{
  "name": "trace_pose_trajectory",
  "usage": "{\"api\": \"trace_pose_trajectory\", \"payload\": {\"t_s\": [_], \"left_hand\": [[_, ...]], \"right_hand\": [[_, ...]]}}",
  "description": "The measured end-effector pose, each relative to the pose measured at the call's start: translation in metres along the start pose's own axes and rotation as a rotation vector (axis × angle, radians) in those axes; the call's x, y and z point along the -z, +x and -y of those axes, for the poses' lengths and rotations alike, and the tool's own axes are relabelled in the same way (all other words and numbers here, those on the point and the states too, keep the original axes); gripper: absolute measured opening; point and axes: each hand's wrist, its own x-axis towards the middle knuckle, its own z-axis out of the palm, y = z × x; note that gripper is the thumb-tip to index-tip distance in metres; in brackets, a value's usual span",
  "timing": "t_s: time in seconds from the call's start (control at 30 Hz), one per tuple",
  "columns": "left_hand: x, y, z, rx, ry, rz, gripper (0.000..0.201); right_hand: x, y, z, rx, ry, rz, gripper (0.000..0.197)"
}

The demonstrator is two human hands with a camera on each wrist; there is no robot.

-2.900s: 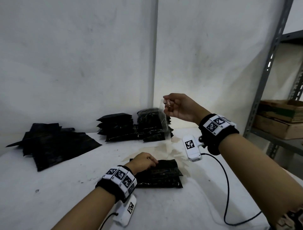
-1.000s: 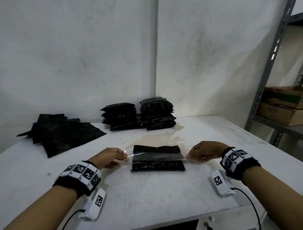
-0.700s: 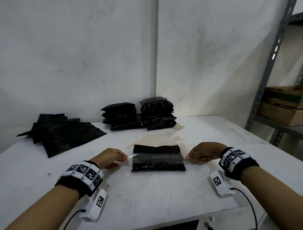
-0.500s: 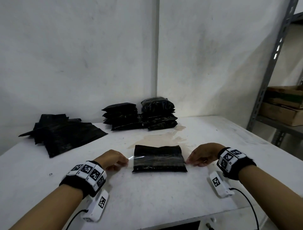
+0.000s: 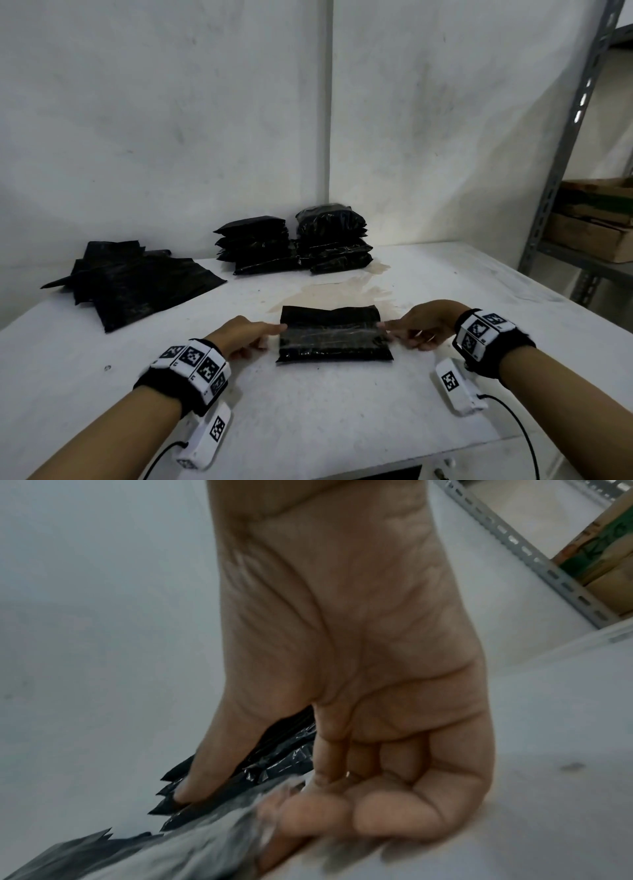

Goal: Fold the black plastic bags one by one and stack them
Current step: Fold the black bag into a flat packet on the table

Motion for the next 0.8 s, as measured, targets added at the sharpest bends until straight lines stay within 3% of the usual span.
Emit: {"api": "trace_pose_trajectory", "payload": {"t_s": [0.1,0.27,0.8], "left_hand": [[-0.003,0.005,0.0,-0.01,0.127,-0.034,0.048],[-0.006,0.011,0.003,-0.011,0.113,-0.029,0.051],[-0.007,0.014,0.004,-0.055,0.13,-0.061,0.051]], "right_hand": [[-0.004,0.001,0.001,0.0,-0.064,-0.02,0.042],[-0.002,0.013,0.002,-0.02,-0.095,-0.064,0.055],[-0.009,0.002,0.013,-0.031,0.147,-0.023,0.021]]}}
